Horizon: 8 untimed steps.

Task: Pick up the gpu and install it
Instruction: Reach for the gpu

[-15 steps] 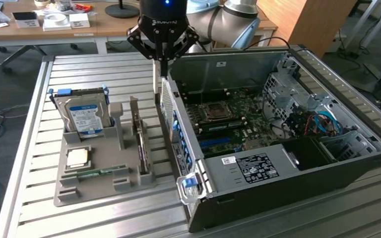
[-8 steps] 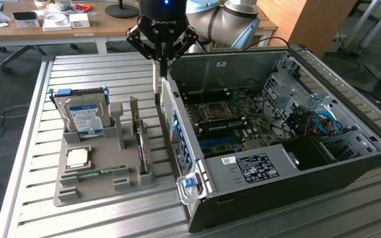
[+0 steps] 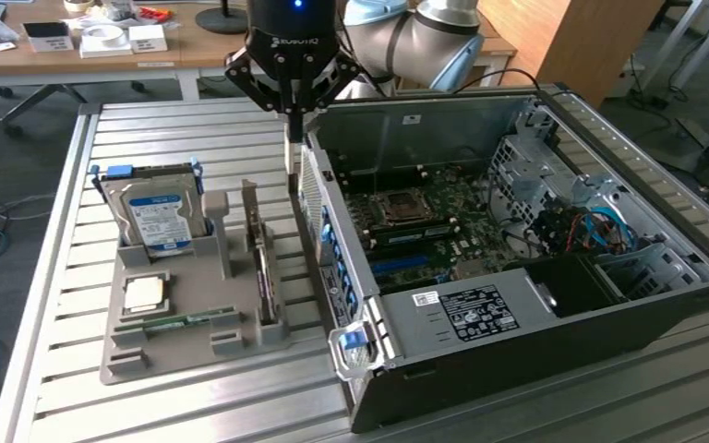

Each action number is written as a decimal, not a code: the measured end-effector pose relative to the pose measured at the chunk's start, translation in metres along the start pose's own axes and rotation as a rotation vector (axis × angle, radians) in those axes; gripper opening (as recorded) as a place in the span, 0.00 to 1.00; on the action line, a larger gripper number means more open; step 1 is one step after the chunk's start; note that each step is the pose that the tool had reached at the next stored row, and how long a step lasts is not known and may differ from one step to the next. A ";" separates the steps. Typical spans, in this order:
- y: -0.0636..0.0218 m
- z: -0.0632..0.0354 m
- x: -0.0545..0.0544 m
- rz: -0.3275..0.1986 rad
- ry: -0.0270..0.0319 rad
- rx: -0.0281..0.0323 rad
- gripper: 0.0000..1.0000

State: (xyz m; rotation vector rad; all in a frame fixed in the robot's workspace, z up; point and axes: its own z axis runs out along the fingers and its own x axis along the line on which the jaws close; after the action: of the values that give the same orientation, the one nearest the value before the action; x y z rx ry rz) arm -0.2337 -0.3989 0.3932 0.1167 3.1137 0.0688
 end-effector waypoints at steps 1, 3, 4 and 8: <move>-0.0001 0.0000 0.002 0.000 0.0000 -0.0001 0.11; -0.0003 -0.0001 0.005 0.000 0.0000 0.0000 0.11; -0.0005 -0.0002 0.007 0.000 0.0000 0.0000 0.11; -0.0011 -0.0004 0.014 0.000 0.0000 0.0000 0.11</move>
State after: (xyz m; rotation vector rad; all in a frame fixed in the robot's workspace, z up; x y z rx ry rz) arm -0.2481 -0.3989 0.3932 0.1165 3.1137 0.0689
